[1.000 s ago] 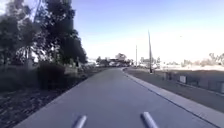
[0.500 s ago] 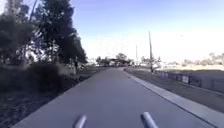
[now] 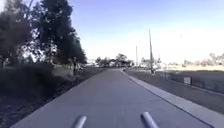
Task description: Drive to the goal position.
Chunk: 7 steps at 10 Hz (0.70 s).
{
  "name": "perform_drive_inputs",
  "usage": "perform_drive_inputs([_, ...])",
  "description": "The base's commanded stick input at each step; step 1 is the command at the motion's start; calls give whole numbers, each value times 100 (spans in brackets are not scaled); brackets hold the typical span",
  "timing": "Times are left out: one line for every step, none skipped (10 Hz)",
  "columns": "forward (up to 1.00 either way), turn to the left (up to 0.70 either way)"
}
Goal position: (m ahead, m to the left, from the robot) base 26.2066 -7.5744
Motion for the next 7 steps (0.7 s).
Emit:
perform_drive_inputs([98,0])
perform_drive_inputs([98,0])
perform_drive_inputs([98,0])
perform_drive_inputs([98,0])
perform_drive_inputs([98,0])
perform_drive_inputs([98,0])
perform_drive_inputs([98,0])
